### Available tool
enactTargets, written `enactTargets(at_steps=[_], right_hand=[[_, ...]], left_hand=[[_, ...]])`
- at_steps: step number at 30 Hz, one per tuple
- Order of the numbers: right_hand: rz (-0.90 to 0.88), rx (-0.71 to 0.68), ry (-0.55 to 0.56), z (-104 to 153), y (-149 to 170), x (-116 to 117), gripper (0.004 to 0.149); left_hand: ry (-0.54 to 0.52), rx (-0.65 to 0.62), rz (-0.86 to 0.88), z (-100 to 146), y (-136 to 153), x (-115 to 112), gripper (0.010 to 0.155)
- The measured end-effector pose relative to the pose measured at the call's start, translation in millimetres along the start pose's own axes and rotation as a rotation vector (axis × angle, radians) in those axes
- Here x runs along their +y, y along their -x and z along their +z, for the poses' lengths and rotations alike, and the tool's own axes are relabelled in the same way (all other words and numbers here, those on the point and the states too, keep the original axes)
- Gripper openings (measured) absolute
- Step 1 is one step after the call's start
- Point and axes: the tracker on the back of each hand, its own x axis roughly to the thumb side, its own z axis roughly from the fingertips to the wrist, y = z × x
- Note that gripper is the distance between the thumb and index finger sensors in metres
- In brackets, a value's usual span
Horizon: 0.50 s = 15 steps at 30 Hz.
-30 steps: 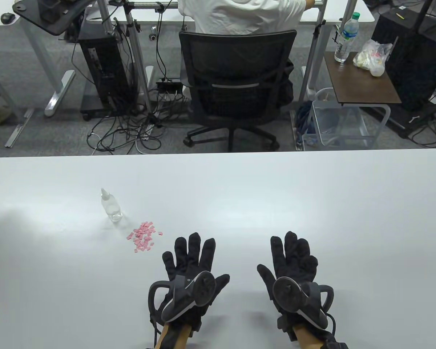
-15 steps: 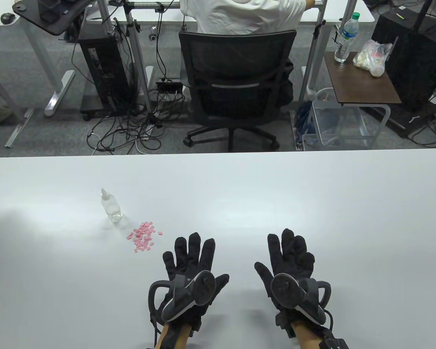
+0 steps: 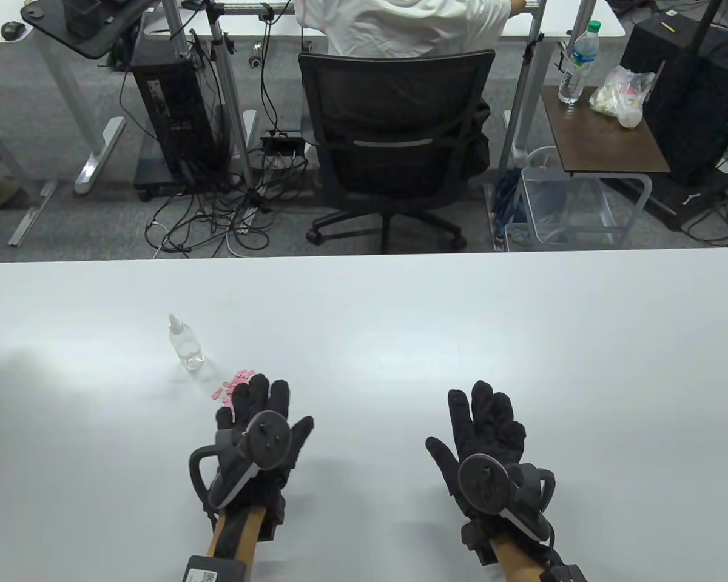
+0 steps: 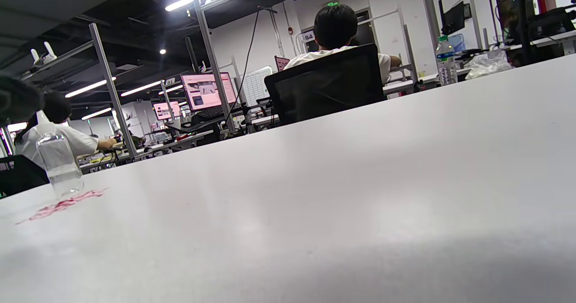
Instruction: Squeeze empty conical bottle to blow paper scraps with air puff
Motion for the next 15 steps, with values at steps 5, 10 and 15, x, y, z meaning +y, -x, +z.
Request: enactTargets(at_steps=[5, 10, 15], right_hand=[[-0.024, 0.007, 0.007, -1.7, 0.1, -2.4, 0.076], [-0.047, 0.002, 0.019, -3.5, -2.3, -6.3, 0.076], [-0.058, -0.006, 0.033, -4.6, -4.8, -9.1, 0.076]], left_hand=[[-0.090, 0.201, 0.052, -26.5, 59.3, 15.5, 0.082], [-0.099, 0.308, -0.043, -57.5, 97.1, 20.6, 0.096], [-0.049, 0.405, 0.110, -93.2, 128.6, 10.0, 0.099]])
